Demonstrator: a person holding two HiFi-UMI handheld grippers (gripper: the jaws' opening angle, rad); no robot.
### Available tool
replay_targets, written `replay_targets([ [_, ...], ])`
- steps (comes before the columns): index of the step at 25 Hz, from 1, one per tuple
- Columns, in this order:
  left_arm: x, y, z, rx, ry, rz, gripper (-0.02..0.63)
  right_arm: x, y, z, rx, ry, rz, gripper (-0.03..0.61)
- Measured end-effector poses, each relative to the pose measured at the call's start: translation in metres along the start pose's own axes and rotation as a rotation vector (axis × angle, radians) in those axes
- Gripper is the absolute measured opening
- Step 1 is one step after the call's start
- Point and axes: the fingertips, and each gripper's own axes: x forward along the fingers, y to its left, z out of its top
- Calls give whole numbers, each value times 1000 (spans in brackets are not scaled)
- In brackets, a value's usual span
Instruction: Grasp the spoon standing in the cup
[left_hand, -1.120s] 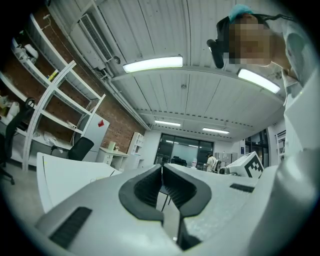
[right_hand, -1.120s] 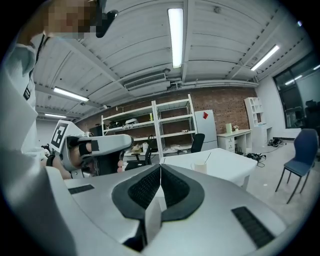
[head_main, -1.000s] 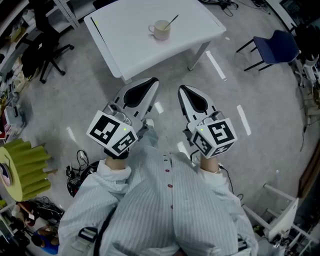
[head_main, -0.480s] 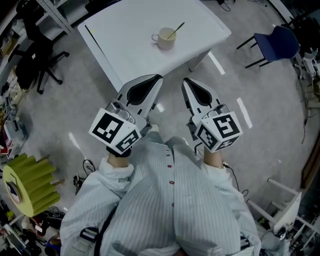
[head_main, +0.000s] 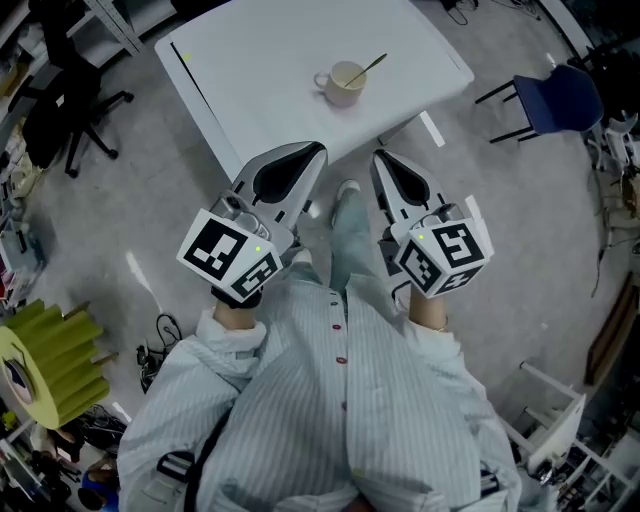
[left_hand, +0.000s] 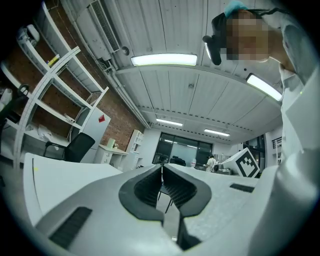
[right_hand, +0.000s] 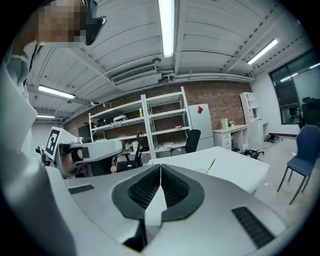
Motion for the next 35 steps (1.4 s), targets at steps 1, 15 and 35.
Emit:
replay_targets([
  [1, 3, 5, 1, 3, -2, 5, 14, 6, -3, 1, -1, -1, 5, 9],
  [15, 84, 105, 13, 15, -13, 121, 14, 127, -75, 37, -32, 37, 130, 9],
  [35, 210, 202, 36, 48, -34, 395, 14, 234, -195, 100, -85, 64, 366, 9],
])
